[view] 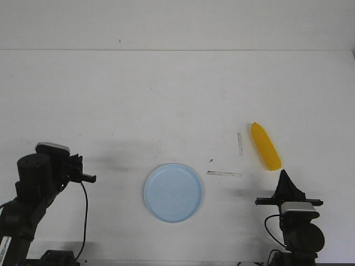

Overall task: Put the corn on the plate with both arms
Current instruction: 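Withdraw the left gripper from the plate back to its rest pose, then reach the open right gripper over the yellow corn and grasp it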

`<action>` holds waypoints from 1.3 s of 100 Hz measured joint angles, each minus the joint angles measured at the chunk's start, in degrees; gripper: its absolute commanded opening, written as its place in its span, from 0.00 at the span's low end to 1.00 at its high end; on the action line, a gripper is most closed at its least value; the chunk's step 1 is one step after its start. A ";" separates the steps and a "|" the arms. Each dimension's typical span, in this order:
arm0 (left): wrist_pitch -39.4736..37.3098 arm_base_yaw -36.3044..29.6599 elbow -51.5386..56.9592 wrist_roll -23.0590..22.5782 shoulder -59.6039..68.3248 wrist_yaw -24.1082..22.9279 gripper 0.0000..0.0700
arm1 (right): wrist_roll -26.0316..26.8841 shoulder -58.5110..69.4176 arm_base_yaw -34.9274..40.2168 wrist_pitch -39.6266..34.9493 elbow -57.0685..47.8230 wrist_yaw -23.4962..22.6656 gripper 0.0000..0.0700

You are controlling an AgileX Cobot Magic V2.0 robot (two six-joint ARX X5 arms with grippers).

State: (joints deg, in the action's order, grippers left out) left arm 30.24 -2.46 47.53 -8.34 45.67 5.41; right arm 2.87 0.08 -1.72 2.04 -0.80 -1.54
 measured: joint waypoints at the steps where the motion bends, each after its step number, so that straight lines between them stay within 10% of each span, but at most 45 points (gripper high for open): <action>1: -0.04 0.00 -0.57 0.04 -0.70 0.00 0.00 | 0.11 0.00 0.00 0.11 0.00 0.00 0.01; 43: -8.02 -0.02 -13.66 6.45 -22.56 -8.66 0.00 | 1.95 0.02 0.00 -3.21 -8.11 0.02 0.01; 103: -8.79 -3.87 -13.66 6.86 -22.71 -8.70 0.00 | -0.61 50.40 0.00 -40.19 -68.37 -7.56 0.03; 130: -8.79 -4.96 -13.66 6.32 -22.71 -8.68 0.00 | -5.55 69.33 0.00 -46.45 -71.38 -7.48 0.77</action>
State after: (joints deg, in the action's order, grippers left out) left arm 21.45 -7.42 33.87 -2.02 22.96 -3.27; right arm -2.68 69.41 -1.72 -44.40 -72.18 -9.02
